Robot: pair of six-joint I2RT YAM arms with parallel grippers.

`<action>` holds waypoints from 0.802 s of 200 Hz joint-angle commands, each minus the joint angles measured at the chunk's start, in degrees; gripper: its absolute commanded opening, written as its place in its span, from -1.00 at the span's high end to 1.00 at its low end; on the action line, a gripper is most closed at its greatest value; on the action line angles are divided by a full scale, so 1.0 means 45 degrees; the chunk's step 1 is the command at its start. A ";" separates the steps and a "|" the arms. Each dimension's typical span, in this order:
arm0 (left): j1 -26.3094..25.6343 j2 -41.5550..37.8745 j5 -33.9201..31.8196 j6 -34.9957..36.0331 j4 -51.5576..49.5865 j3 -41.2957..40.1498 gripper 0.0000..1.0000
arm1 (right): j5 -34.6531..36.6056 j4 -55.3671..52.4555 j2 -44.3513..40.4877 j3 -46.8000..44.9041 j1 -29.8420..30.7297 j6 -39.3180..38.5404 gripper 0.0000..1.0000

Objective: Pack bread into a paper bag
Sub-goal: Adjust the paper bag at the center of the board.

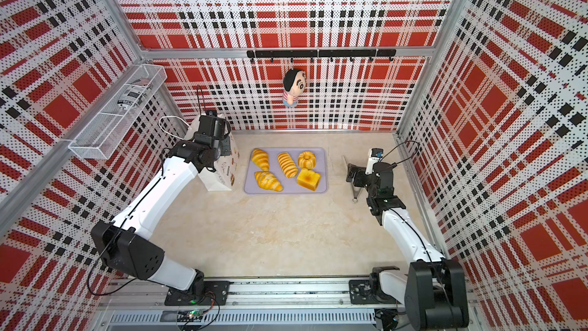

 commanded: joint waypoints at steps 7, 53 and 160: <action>-0.0121 -0.0736 -0.0373 -0.0225 -0.0438 0.0260 0.74 | -0.0205 0.0329 -0.0074 -0.0083 0.0061 0.0066 -1.00; 0.0014 -0.0855 -0.0482 -0.0048 -0.0421 -0.0004 0.09 | -0.0363 0.0410 0.0067 -0.0087 0.0061 0.0066 -1.00; 0.1208 0.0931 0.0430 0.0819 -0.0284 0.0164 0.58 | -0.0265 0.0394 -0.0055 -0.0192 0.0060 0.0124 -1.00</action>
